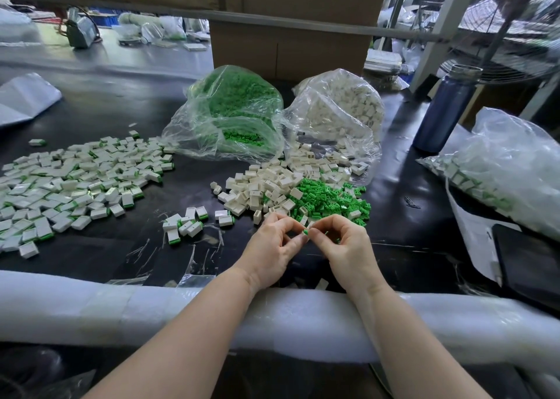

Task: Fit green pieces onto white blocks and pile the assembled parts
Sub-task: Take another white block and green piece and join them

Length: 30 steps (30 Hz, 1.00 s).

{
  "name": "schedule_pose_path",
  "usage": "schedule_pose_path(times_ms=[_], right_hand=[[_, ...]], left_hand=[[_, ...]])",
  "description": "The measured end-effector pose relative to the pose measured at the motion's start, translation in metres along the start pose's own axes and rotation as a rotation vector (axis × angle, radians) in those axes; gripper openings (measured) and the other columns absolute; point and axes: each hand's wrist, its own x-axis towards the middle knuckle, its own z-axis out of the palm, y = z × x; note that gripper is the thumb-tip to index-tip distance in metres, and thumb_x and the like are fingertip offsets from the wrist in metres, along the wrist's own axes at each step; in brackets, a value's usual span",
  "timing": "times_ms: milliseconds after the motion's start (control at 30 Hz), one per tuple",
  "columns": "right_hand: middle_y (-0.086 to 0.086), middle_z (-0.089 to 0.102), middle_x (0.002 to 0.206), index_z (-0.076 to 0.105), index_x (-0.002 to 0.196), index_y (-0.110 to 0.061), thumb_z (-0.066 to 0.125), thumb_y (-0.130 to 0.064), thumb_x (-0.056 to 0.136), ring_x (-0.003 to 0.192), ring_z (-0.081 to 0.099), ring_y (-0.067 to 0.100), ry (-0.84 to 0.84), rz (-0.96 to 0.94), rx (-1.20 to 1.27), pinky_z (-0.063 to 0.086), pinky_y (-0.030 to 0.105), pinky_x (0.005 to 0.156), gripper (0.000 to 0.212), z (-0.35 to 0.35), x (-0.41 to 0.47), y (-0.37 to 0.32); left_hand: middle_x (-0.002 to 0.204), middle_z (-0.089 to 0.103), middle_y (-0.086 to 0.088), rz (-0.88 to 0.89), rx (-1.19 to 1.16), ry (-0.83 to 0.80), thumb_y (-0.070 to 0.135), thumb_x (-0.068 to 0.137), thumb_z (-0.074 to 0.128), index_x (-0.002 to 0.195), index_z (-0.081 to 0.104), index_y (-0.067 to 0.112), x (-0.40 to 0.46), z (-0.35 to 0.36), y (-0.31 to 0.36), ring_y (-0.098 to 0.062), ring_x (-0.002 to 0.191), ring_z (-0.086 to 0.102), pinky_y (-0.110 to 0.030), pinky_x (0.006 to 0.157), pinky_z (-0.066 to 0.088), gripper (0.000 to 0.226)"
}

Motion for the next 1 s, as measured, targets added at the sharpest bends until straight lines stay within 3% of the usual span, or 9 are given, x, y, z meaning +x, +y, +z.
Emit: schedule_pose_path(times_ms=[300,500,667,800,900,1000], right_hand=[[-0.007,0.061,0.068,0.061,0.071,-0.019,0.066,-0.006,0.083,0.060,0.053,-0.002,0.005,0.020,-0.099,0.043,0.012,0.062,0.019,0.003,0.000,0.003],[-0.008,0.063,0.069,0.063,0.073,-0.020,0.067,-0.011,0.084,0.062,0.054,-0.003,0.046,0.000,-0.107,0.043,0.010,0.061,0.015,0.002,0.000,0.002],[-0.009,0.060,0.064,0.062,0.068,-0.023,0.069,-0.015,0.083,0.059,0.052,0.002,0.160,0.033,-0.125,0.042,0.012,0.059,0.018,0.000,0.001,0.004],[-0.003,0.063,0.067,0.063,0.070,-0.020,0.069,-0.016,0.083,0.066,0.055,0.013,0.200,0.070,-0.152,0.045,0.022,0.064,0.015,-0.001,0.001,0.006],[0.003,0.064,0.070,0.065,0.072,-0.014,0.068,-0.016,0.083,0.071,0.058,0.021,0.236,0.091,-0.165,0.048,0.031,0.068,0.011,-0.002,0.002,0.006],[0.004,0.062,0.068,0.064,0.071,-0.014,0.067,-0.016,0.084,0.072,0.056,0.022,0.270,0.105,-0.181,0.046,0.031,0.068,0.013,-0.003,0.003,0.008]], left_hand=[[0.094,0.048,0.007,0.009,0.020,0.012,0.015,0.088,0.061,0.097,0.067,0.007,0.000,0.000,0.001,-0.009,0.081,0.050,-0.003,0.073,0.038,0.013],[0.073,0.061,0.013,-0.048,-0.070,0.090,0.014,0.087,0.063,0.098,0.069,0.014,-0.001,0.000,0.002,0.001,0.064,0.057,-0.010,0.066,0.044,0.012],[0.087,0.069,0.005,-0.155,-0.094,0.464,0.010,0.088,0.060,0.109,0.067,0.018,-0.002,-0.006,0.000,-0.008,0.073,0.065,-0.022,0.072,0.056,0.023],[0.108,0.064,-0.005,-0.230,0.012,0.715,0.008,0.088,0.060,0.108,0.069,0.013,0.001,-0.013,-0.005,-0.010,0.085,0.057,-0.014,0.079,0.044,0.022],[0.117,0.052,-0.010,-0.310,0.070,0.756,0.005,0.090,0.057,0.109,0.068,0.008,0.001,-0.016,-0.007,-0.013,0.088,0.050,-0.008,0.081,0.033,0.022],[0.123,0.041,-0.012,-0.386,0.097,0.744,0.002,0.089,0.055,0.116,0.062,0.001,0.002,-0.016,-0.009,-0.023,0.106,0.050,-0.011,0.087,0.030,0.028]])
